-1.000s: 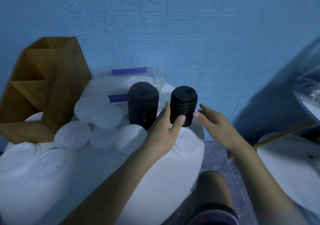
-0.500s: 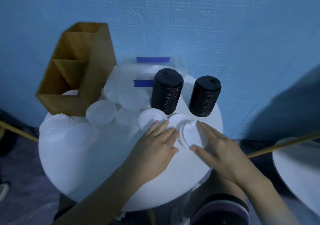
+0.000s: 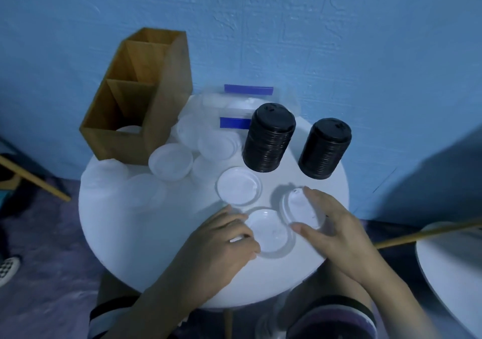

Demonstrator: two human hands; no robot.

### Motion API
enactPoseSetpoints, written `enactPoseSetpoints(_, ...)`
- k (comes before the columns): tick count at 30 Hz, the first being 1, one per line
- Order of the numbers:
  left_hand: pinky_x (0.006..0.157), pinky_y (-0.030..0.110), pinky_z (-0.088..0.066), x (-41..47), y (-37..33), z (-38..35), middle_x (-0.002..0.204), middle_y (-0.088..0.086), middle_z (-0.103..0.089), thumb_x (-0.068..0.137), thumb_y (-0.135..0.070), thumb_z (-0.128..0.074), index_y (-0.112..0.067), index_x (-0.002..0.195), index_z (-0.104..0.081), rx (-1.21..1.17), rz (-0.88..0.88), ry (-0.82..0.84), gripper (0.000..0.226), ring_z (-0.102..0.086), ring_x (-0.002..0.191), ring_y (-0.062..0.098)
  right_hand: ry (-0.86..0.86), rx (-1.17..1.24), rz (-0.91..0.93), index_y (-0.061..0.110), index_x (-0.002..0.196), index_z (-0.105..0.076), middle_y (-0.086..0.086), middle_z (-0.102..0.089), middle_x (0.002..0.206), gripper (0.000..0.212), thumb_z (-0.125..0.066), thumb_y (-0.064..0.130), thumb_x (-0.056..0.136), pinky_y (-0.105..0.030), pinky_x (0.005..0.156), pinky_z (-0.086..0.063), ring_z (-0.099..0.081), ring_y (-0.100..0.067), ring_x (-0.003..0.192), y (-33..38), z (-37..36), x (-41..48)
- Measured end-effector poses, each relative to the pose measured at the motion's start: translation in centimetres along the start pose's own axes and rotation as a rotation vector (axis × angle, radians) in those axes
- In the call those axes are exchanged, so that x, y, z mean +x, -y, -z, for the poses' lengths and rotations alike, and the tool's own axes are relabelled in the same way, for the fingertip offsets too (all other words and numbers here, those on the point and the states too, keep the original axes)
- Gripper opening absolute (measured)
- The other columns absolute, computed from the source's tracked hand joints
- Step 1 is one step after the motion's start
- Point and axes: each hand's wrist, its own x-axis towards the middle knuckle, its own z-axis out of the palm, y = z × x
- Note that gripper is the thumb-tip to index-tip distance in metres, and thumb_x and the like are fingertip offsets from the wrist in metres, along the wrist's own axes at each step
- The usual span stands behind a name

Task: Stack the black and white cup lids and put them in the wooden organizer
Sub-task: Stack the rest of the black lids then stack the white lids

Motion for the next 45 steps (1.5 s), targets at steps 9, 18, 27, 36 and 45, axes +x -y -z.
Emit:
enactPoseSetpoints(9,0.072,0.030,-0.062,-1.4,0.1,4.5,0.079,-0.002,-0.072,0.093,-0.025,-0.071,-0.026,0.103,-0.069,-0.926,0.923,-0.204,0.010,-0.073,0.075,0.019,-0.006,-0.251,0.049,0.034,0.151,-0.043,0.022,-0.037,0.156,0.076,-0.067,0.062,0.085,-0.008,0.114,-0.021,-0.031,0.001,0.142,-0.2,-2.6,0.9)
enactPoseSetpoints(18,0.061,0.024,-0.052,-2.1,1.1,4.3,0.082,-0.017,-0.069,0.098,-0.048,-0.050,-0.041,0.119,-0.061,-0.311,0.845,0.004,0.024,-0.063,0.055,0.004,0.045,-0.095,0.027,0.046,0.146,-0.045,0.034,-0.038,0.151,0.069,-0.067,0.064,0.083,-0.013,0.116,-0.023,-0.031,0.013,0.139,1.3,-2.2,-0.7)
enactPoseSetpoints(27,0.091,0.020,-0.034,-2.9,1.4,2.8,0.139,-0.026,-0.047,0.074,-0.077,-0.052,-0.040,0.149,-0.043,-0.021,0.583,0.215,0.084,-0.045,0.116,0.001,0.223,-0.098,0.057,0.056,0.135,-0.045,0.047,-0.032,0.140,0.059,-0.072,0.060,0.082,0.008,0.098,-0.017,-0.018,0.038,0.122,3.5,-3.5,-2.4)
enactPoseSetpoints(36,0.070,0.009,-0.033,-2.4,0.3,1.0,0.106,-0.015,-0.065,0.065,-0.082,-0.057,-0.024,0.132,-0.060,0.019,0.517,0.076,0.089,-0.058,0.087,0.009,0.139,-0.190,0.163,0.044,0.137,-0.050,0.028,-0.040,0.131,0.072,-0.060,0.078,0.074,-0.001,0.098,-0.024,-0.036,0.006,0.124,4.9,-6.5,-2.1)
enactPoseSetpoints(45,0.082,0.008,-0.031,-3.4,1.6,1.8,0.127,-0.018,-0.059,0.070,-0.076,-0.059,-0.032,0.141,-0.053,-0.033,0.517,0.099,0.084,-0.043,0.105,-0.003,0.246,-0.248,0.232,0.043,0.147,-0.045,0.029,-0.032,0.154,0.064,-0.058,0.064,0.088,0.000,0.107,-0.013,-0.027,0.007,0.140,4.4,-6.6,-1.4)
